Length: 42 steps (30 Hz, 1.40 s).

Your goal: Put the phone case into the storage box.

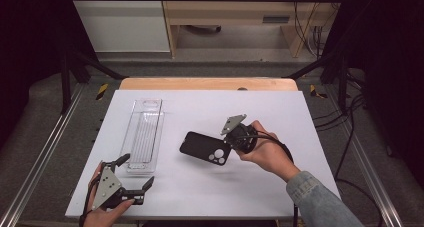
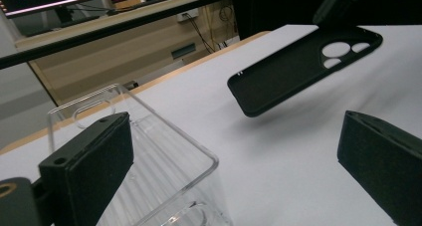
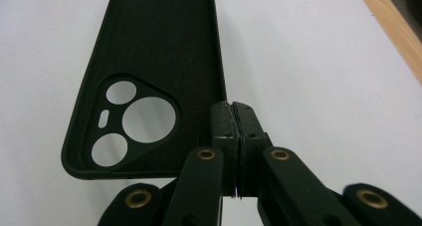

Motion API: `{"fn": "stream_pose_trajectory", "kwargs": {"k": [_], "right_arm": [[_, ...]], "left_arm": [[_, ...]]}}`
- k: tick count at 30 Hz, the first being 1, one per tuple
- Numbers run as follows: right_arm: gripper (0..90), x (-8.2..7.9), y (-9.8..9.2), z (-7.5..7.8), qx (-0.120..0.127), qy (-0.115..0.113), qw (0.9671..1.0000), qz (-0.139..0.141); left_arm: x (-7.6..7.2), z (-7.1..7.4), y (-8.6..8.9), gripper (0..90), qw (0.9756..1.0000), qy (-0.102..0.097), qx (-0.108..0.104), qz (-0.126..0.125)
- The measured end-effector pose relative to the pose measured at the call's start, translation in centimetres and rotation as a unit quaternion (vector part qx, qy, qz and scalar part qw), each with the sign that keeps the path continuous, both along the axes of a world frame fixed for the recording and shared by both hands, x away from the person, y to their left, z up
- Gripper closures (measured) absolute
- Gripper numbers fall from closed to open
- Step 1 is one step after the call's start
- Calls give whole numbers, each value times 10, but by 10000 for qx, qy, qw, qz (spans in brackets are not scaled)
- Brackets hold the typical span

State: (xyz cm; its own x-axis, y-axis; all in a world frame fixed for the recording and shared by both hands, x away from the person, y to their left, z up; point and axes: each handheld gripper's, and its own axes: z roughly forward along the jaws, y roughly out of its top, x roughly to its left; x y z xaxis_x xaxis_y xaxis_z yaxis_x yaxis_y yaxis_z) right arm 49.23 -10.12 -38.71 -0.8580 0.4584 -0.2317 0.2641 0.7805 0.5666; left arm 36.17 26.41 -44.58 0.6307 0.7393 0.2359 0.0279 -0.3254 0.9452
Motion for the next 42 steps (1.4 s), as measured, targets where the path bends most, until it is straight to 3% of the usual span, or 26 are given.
{"fn": "stream_pose_trajectory", "kwargs": {"k": [9, 13, 16, 19, 20, 27, 31, 35, 42], "right_arm": [[896, -4, -5, 21, -87, -117, 9999, 79], [896, -6, -7, 29, -120, -166, 9997, 99], [896, -8, -8, 38, -138, -225, 9995, 148], [896, -9, -8, 44, -167, -241, 9994, 181], [896, -9, -8, 44, -167, -241, 9994, 181], [896, -13, -7, 53, -266, -329, 9986, 314], [896, -13, -8, 58, -254, -354, 9984, 358], [895, -12, -8, 60, -225, -357, 9985, 355], [896, -10, -11, 62, -212, -406, 9983, 368]], "left_arm": [[-1, 5, -22, 9, 9990, -15, 342, -296], [2, 10, -34, 9, 9973, -34, 551, -477], [5, 15, -45, 10, 9949, -65, 771, -647], [10, 25, -62, 17, 9906, -196, 1039, -872], [10, 25, -62, 17, 9906, -196, 1039, -872], [22, 39, -96, 25, 9802, -331, 1492, -1261], [27, 43, -109, 29, 9754, -377, 1664, -1393], [30, 45, -115, 30, 9733, -369, 1736, -1454], [36, 46, -118, 30, 9726, -348, 1799, -1434]]}}
